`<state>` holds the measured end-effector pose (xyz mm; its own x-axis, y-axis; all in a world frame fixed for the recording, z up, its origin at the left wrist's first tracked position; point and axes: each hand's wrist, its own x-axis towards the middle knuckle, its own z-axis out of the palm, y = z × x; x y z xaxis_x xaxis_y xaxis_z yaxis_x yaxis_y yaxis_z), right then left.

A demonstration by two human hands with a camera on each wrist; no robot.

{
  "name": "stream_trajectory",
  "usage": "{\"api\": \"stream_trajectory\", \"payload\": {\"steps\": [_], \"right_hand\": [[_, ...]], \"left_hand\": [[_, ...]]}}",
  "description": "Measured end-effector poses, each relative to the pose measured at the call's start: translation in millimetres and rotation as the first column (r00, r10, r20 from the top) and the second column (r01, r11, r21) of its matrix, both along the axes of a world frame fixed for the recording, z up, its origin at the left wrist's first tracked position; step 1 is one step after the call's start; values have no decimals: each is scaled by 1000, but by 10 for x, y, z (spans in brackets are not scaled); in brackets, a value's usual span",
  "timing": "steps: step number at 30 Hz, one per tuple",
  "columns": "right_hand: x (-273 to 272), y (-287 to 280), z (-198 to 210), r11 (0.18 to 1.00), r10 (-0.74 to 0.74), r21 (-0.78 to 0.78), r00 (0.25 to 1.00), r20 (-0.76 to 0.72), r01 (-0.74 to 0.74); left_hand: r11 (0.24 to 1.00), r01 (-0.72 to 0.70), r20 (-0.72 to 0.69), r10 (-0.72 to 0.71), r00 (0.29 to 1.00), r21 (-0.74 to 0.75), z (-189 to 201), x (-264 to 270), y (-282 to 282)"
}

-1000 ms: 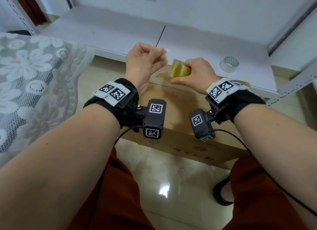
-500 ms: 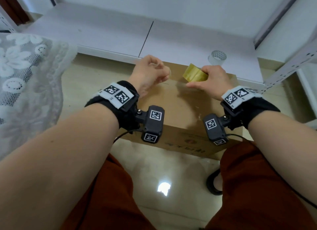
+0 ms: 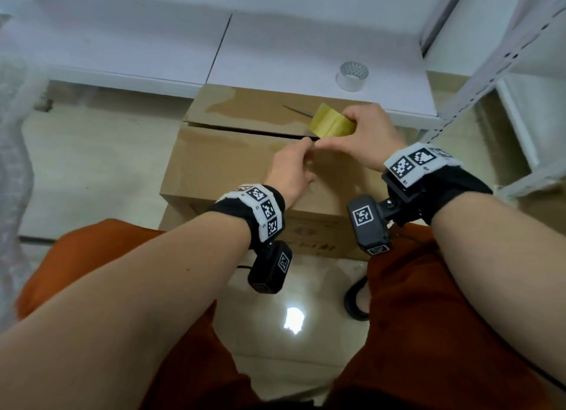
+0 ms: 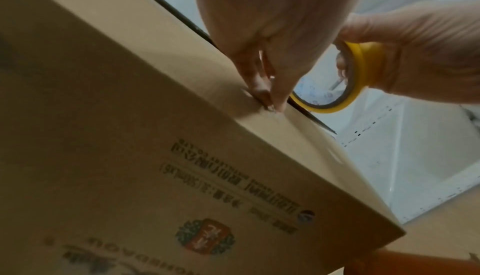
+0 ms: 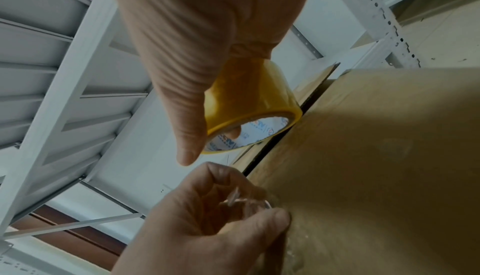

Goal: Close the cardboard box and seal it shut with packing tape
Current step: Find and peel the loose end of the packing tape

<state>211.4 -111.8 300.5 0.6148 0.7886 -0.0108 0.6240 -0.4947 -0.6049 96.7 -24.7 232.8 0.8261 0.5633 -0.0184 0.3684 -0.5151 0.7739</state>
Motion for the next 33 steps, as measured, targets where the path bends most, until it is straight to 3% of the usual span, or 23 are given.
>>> {"api": "stream_trajectory", "payload": {"steps": [3,6,10,14,17,18,19,21,22,23,28,31,33], "right_hand": [[26,-14,2,1000,6,12,1000,-28,-5],[32,6,3,1000,13,6,1000,-16,-12],[12,29,16,999,25,35,1000,10,-25],[-29,40,38,995,21,99,1000,-15,-19],[-82,82,53,990,45,135,997,-70,-35],[-118,102,68,988,61,148,991,-121,-43],[-156,126,85,984,80,172,979,-187,-47],[-220,182,99,970,108,240,945,-309,-33],[-247,208,97,961,125,276,928,-350,-26],[-268,235,95,952,142,305,915,-377,-22],[-306,334,47,958,129,286,863,-488,19],[-334,385,66,959,78,272,843,-532,82],[-344,407,109,949,30,272,815,-578,158]], "left_hand": [[983,22,-109,-3,994,181,-9,50,3],[967,-60,-269,128,955,248,27,54,125],[977,-84,-374,153,915,194,120,10,238],[977,-168,-352,205,913,132,263,-64,331],[961,-232,-220,196,955,-150,482,-92,425],[915,-243,-154,202,967,-322,560,-114,445],[816,-240,-103,219,970,-526,647,-148,449],[470,-151,-43,233,972,-870,792,-235,464],[318,-93,-19,230,973,-943,829,-280,482],[229,-49,6,233,972,-972,854,-317,498],[118,-90,-37,390,920,-989,823,-338,535],[149,-119,-52,392,918,-982,829,-301,536],[125,-99,-41,403,914,-987,855,-294,541]]}}
